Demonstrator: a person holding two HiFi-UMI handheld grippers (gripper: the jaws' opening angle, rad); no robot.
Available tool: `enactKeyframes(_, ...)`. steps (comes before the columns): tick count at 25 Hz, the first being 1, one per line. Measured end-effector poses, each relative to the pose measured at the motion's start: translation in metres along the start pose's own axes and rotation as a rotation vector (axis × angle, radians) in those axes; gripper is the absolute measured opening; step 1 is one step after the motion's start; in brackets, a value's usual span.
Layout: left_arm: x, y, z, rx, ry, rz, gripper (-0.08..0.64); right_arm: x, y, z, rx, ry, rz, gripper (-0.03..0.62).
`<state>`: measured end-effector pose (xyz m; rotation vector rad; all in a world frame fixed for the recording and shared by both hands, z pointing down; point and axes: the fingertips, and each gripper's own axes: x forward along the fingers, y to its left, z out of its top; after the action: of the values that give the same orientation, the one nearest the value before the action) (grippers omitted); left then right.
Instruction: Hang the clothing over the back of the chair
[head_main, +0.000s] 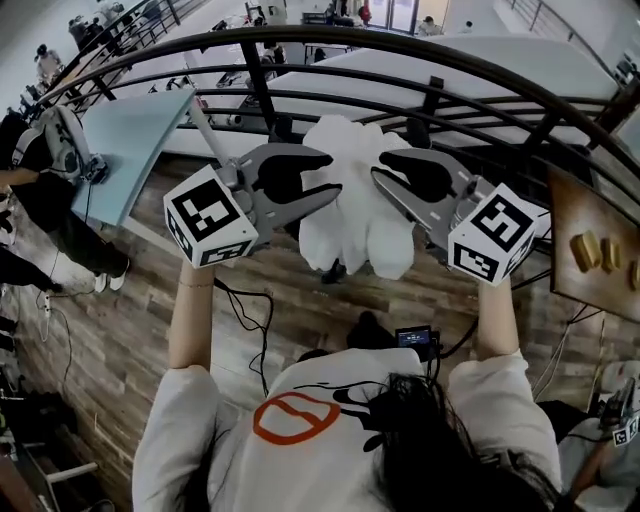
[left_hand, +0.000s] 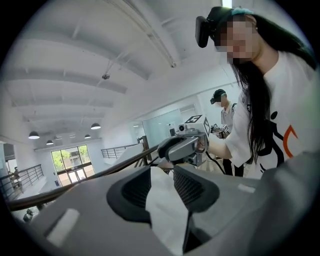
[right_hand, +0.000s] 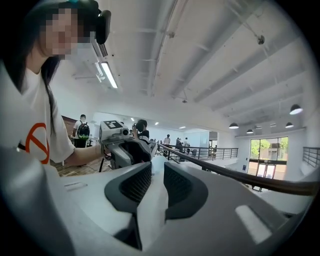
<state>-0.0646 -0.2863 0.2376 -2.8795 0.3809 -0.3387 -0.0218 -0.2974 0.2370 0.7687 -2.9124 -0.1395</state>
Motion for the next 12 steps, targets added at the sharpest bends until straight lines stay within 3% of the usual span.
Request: enactKeyframes(12, -0.043, -0.106, -0.050, -0.124, -0.003, 0.094, 0.245, -0.022, 0.135, -0.063, 0.120, 0.036, -0.053, 0.101)
